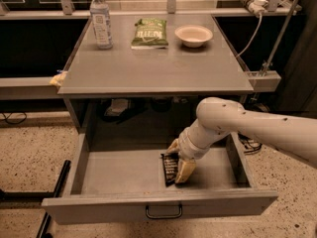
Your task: Pick rxbar chocolate from top drawer and place on counter
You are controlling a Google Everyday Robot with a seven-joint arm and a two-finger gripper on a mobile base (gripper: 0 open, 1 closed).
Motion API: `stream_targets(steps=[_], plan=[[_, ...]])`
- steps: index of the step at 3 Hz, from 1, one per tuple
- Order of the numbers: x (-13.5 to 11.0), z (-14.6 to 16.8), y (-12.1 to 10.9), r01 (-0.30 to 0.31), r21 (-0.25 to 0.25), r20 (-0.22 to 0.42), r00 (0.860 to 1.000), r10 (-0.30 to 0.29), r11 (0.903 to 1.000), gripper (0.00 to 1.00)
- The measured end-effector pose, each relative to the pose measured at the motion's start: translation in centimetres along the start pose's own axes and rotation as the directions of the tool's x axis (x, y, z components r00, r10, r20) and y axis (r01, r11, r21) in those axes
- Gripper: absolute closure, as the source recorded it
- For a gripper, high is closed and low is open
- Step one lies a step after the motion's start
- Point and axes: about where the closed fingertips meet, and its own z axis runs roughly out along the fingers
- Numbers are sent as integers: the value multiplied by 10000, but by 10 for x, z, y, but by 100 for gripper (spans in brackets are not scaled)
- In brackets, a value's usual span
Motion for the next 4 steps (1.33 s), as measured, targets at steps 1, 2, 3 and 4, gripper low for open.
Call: stream_targets(steps=[1, 2, 3, 4], plan=[[-3, -7, -1, 0, 0, 0, 10000, 0, 10000, 78], [2, -6, 2, -652, -789, -359, 9974, 626, 9947, 99], [-2, -37, 8, -1432, -1333, -385, 9895, 1393, 9807, 100], [-10, -93, 11, -1938, -991, -36, 9809, 1944, 9760, 100]])
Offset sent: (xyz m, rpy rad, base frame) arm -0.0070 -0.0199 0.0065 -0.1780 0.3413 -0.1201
